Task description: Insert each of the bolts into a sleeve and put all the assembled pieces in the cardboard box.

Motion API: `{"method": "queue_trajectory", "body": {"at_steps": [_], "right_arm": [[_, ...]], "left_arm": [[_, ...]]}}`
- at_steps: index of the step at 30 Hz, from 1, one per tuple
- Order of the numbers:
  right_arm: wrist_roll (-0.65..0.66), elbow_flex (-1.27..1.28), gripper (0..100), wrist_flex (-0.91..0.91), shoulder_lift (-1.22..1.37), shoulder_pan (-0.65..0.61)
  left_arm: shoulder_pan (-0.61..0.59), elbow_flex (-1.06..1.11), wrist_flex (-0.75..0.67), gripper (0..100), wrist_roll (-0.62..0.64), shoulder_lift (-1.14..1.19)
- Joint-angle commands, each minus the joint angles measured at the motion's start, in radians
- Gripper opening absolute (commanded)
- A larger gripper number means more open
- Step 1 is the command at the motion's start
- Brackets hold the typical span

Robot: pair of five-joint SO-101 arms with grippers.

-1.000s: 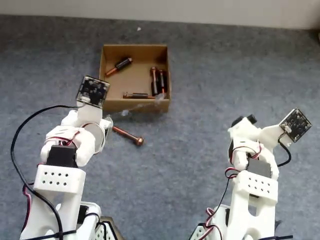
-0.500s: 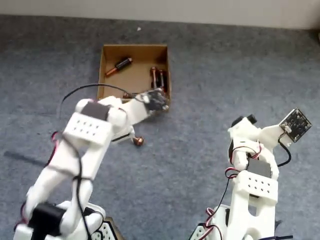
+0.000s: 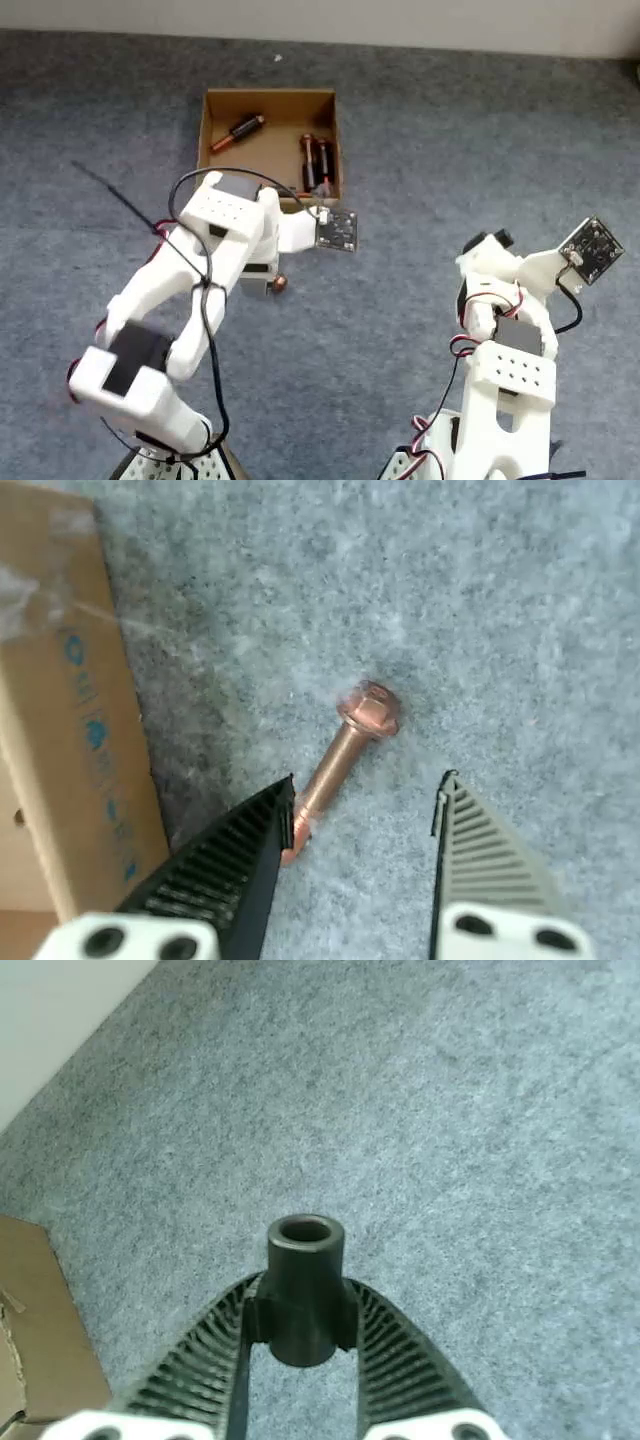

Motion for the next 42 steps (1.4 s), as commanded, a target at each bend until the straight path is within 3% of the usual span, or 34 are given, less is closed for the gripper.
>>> {"method": "queue_trajectory", "body": {"at_steps": [1, 7, 15, 19, 22, 35, 42], "right_arm": [[-0.005, 0.004, 0.4, -0.022, -0.028, -0.013], [-0.005, 0.021, 0.4, -0.024, -0.028, -0.015], [-0.005, 0.021, 0.4, -0.024, -0.028, -0.015], [-0.005, 0.021, 0.4, -0.024, -0.030, -0.015], [-0.005, 0.021, 0.4, -0.024, -0.030, -0.015], [-0.003, 0.025, 0.4, -0.022, -0.039, -0.015], [0.120, 0.028, 0.4, -0.022, -0.039, -0.081]], "left_arm": [[0.036, -0.096, 0.003, 24, -0.014, 0.081], [0.039, -0.211, 0.005, 23, -0.008, 0.239], [0.062, -0.237, 0.011, 8, -0.006, 0.331], [0.064, -0.246, 0.086, 0, -0.006, 0.329], [0.062, -0.246, 0.150, 1, 0.009, 0.308], [0.064, -0.143, 0.221, 1, 0.328, -0.143], [0.073, 0.142, -0.048, 1, 0.563, -0.417]]}}
